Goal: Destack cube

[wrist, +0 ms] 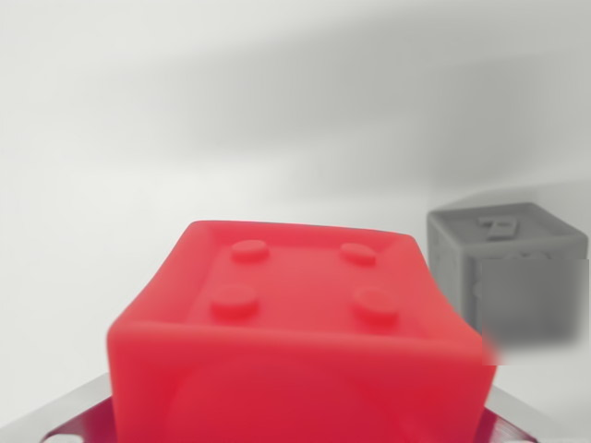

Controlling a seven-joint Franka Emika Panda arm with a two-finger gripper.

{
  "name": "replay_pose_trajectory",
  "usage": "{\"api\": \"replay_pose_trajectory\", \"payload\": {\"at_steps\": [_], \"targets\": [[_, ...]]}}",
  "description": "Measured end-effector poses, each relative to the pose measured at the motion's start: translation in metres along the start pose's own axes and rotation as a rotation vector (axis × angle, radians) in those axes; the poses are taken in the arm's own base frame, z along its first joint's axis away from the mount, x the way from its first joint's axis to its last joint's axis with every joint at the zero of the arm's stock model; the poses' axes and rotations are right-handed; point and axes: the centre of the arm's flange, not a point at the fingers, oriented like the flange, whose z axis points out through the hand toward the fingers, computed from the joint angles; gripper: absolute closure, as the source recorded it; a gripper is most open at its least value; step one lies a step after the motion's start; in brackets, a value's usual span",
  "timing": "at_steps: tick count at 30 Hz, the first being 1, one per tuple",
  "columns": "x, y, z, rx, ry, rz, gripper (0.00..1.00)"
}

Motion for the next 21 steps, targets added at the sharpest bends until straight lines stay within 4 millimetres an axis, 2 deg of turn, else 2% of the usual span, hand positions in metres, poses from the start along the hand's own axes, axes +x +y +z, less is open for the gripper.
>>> {"api": "replay_pose_trajectory", "payload": {"at_steps": [21], "targets": [[-0.016,-0.030,0.022,0.004,0.002,0.052,1.00]]}}
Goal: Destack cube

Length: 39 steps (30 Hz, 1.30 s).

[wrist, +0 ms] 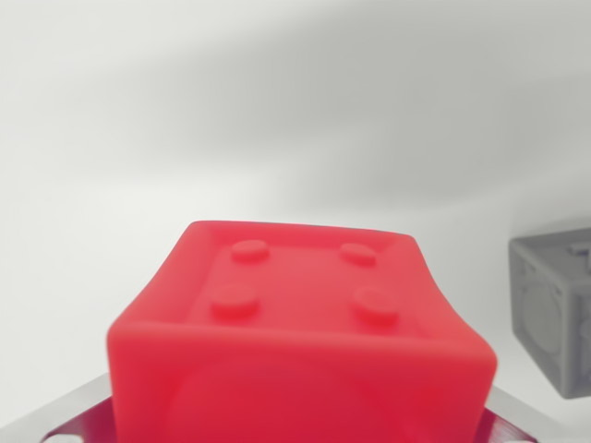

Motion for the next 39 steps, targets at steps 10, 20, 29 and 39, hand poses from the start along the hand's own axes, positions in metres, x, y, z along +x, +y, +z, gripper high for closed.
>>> {"api": "replay_pose_trajectory", "payload": {"at_steps": [10,20,29,39], "targets": [[-0.008,-0.014,0.010,0.001,0.001,0.024,1.00],[-0.009,-0.015,0.037,-0.006,0.000,0.029,1.00],[-0.009,-0.015,0.062,-0.005,-0.001,0.029,1.00],[-0.009,-0.015,0.085,-0.005,-0.001,0.030,1.00]]}}
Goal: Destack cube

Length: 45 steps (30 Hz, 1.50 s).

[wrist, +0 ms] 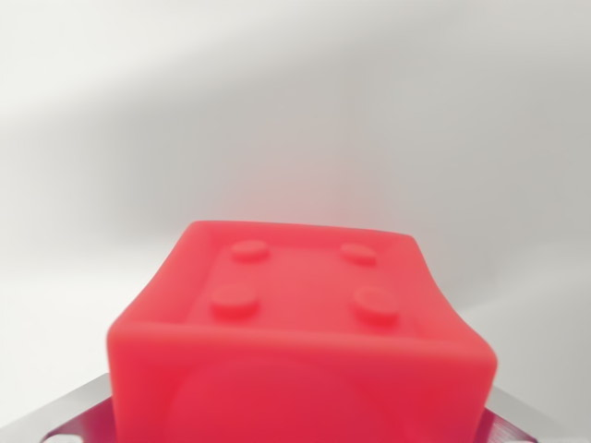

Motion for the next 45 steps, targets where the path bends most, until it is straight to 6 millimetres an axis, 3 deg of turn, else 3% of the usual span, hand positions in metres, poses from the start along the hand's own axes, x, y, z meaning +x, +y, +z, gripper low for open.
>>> {"api": "replay_pose_trajectory", "payload": {"at_steps": [13,25,26,45], "targets": [[0.000,0.000,0.021,0.001,0.000,0.000,1.00],[0.000,-0.001,0.026,0.002,0.001,0.000,1.00],[0.000,-0.001,0.026,0.002,0.001,0.000,0.00],[0.000,0.000,0.028,0.001,0.001,0.000,0.00]]}}
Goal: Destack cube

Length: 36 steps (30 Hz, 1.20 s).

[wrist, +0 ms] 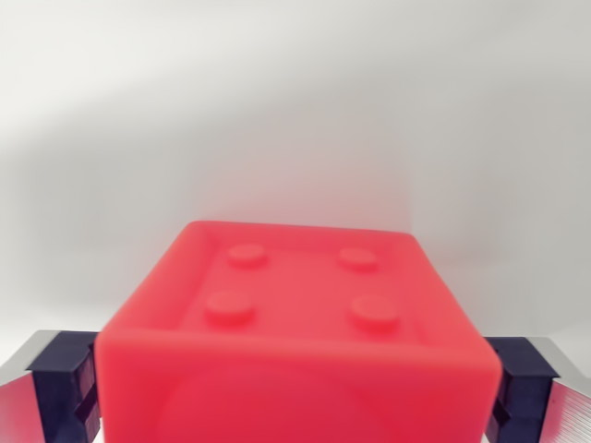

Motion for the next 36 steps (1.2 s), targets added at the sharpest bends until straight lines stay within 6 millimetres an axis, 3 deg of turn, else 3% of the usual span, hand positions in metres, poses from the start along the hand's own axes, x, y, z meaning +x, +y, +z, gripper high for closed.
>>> {"api": "replay_pose_trajectory", "payload": {"at_steps": [21,36], "targets": [[0.000,-0.001,-0.003,0.002,0.000,0.000,0.00],[0.000,-0.001,-0.038,0.005,0.002,0.000,0.00]]}}
